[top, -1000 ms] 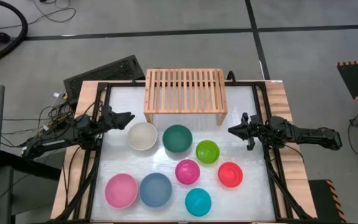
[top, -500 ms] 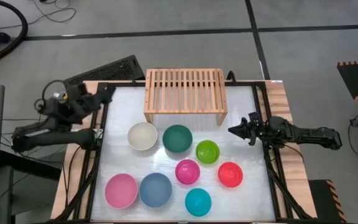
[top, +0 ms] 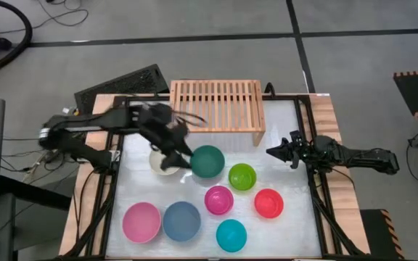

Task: Place and stack bowls onto a shelf
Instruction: Put the right small pink bowl on the shelf

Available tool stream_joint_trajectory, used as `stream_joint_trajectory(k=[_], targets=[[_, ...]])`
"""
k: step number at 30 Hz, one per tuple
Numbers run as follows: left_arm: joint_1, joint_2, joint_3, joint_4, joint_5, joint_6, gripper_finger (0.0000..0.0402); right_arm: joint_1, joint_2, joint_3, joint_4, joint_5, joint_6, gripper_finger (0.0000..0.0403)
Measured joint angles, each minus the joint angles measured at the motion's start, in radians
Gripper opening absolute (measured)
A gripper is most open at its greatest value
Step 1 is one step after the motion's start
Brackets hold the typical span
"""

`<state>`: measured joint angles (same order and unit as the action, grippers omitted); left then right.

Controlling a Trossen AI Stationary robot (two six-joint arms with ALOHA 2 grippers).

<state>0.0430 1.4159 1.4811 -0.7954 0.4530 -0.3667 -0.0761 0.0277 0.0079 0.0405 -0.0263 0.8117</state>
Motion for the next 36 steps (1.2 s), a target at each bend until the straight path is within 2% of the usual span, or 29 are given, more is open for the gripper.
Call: stream_joint_trajectory(k=[5, 10, 14, 19, 24, 36], targets=[[-0.094, 0.199, 0.203, -0.284, -0.055, 0.138, 0.0300, 0.000, 0.000, 0.000, -0.002, 0.002, -0.004, 0.0063], [-0.175, 0.334, 0.302, -0.383, -0.198, 0.240, 0.0300, 0.000, 0.000, 0.000, -0.002, 0.002, -0.008, 0.0063], [-0.234, 0.382, 0.309, -0.368, -0.288, 0.351, 0.0300, 0.000, 0.000, 0.000, -0.003, 0.002, -0.008, 0.0063], [-0.292, 0.464, 0.309, -0.318, -0.412, 0.571, 0.0300, 0.000, 0.000, 0.000, -0.003, 0.002, -0.008, 0.0063], [-0.320, 0.549, 0.309, -0.281, -0.459, 0.778, 0.0300, 0.000, 0.000, 0.000, -0.003, 0.001, -0.008, 0.0063], [-0.289, 0.654, 0.309, -0.200, -0.514, 1.020, 0.0300, 0.004, 0.000, 0.000, -0.006, 0.000, -0.008, 0.0063]])
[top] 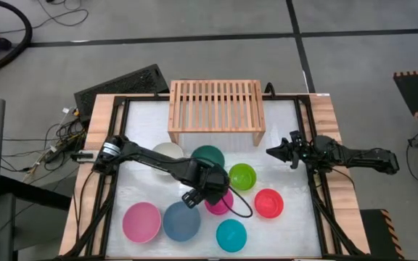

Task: Place and stack bowls onto a shelf
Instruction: Put the right small pink bowl on the shelf

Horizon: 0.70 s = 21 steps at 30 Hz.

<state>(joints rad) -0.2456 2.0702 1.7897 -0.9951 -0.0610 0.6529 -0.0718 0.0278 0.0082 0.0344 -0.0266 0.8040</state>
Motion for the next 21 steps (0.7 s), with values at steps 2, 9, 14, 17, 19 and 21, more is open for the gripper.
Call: stream_joint_trajectory(k=[2, 9, 14, 17, 19, 21], targets=[[0.002, 0.011, 0.000, -0.003, -0.009, 0.033, 0.0300, 0.000, 0.000, 0.000, 0.000, 0.000, 0.000, 0.0063], [0.007, 0.011, -0.007, 0.059, 0.003, 0.069, 0.0300, -0.001, 0.000, 0.000, -0.001, 0.000, 0.000, 0.0063], [-0.013, 0.011, -0.008, 0.061, 0.041, 0.087, 0.0300, -0.001, 0.000, 0.000, -0.003, 0.000, 0.000, 0.0063], [-0.026, 0.009, -0.032, 0.082, 0.036, 0.088, 0.0300, -0.001, 0.000, 0.000, -0.003, 0.000, -0.001, 0.0063], [-0.031, 0.009, -0.073, 0.115, 0.024, 0.088, 0.0300, -0.002, 0.000, 0.000, -0.004, 0.000, -0.001, 0.0063], [-0.035, 0.011, -0.114, 0.151, -0.002, 0.092, 0.0300, -0.002, 0.000, 0.000, -0.004, 0.000, -0.001, 0.0063]])
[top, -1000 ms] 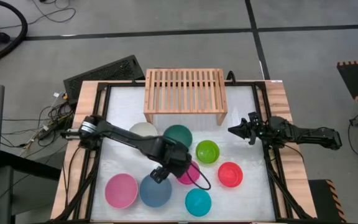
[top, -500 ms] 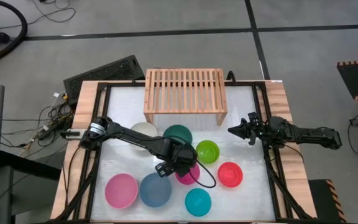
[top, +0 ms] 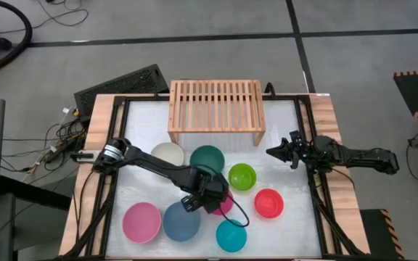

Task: Place and stack bowls onto a shelf
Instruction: Put the right small pink bowl on the shelf

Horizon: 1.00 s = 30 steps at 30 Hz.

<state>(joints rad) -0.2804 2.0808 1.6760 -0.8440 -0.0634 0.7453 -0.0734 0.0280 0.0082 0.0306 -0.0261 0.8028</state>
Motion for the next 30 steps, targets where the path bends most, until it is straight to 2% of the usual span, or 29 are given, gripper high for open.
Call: stream_joint_trajectory(k=[4, 10, 16, 23, 26, 30], targets=[[0.000, 0.000, -0.046, 0.076, -0.079, 0.034, 0.0300, 0.000, 0.000, 0.000, 0.000, 0.000, 0.000, 0.0063], [0.013, 0.000, -0.046, 0.078, -0.028, 0.096, 0.0284, 0.000, 0.000, 0.000, -0.001, 0.000, 0.000, 0.0063], [0.017, 0.000, -0.046, 0.095, 0.029, 0.100, 0.0212, 0.000, 0.000, 0.000, -0.001, 0.000, 0.000, 0.0063], [0.017, 0.000, -0.046, 0.112, 0.046, 0.105, 0.0118, 0.000, 0.000, 0.000, -0.001, 0.000, 0.000, 0.0063], [0.017, 0.013, -0.045, 0.135, 0.082, 0.095, 0.0091, 0.000, 0.000, 0.000, -0.001, 0.001, 0.000, 0.0063], [0.016, 0.044, -0.045, 0.180, 0.055, 0.106, 0.0069, 0.000, 0.000, 0.000, -0.004, 0.001, 0.000, 0.0063]])
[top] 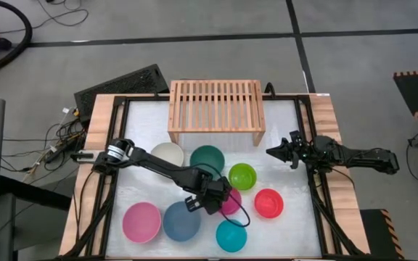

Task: Place and stack bowls onto a shelf
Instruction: Put the right small pink bowl on the shelf

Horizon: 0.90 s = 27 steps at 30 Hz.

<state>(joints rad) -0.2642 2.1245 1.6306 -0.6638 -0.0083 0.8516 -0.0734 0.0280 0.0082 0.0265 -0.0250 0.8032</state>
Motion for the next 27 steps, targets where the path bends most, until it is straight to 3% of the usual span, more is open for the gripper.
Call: stream_joint_trajectory(k=[7, 12, 17, 22, 27], targets=[[0.005, 0.007, 0.000, 0.039, -0.107, 0.025, 0.0058, 0.000, 0.000, 0.000, -0.006, 0.001, 0.000, 0.0063], [0.004, 0.007, 0.000, 0.034, -0.105, 0.032, 0.0008, 0.000, 0.000, 0.000, -0.005, 0.000, 0.000, 0.0063], [0.004, 0.008, 0.003, 0.028, -0.082, -0.018, 0.0001, 0.000, 0.000, 0.000, -0.005, 0.000, 0.000, 0.0063], [0.004, 0.009, 0.081, -0.050, -0.067, -0.115, 0.0000, 0.000, 0.000, 0.000, -0.005, 0.001, 0.000, 0.0063], [0.009, 0.009, 0.207, -0.231, -0.078, -0.244, 0.0000, 0.000, 0.000, 0.000, -0.005, 0.001, -0.002, 0.0063]])
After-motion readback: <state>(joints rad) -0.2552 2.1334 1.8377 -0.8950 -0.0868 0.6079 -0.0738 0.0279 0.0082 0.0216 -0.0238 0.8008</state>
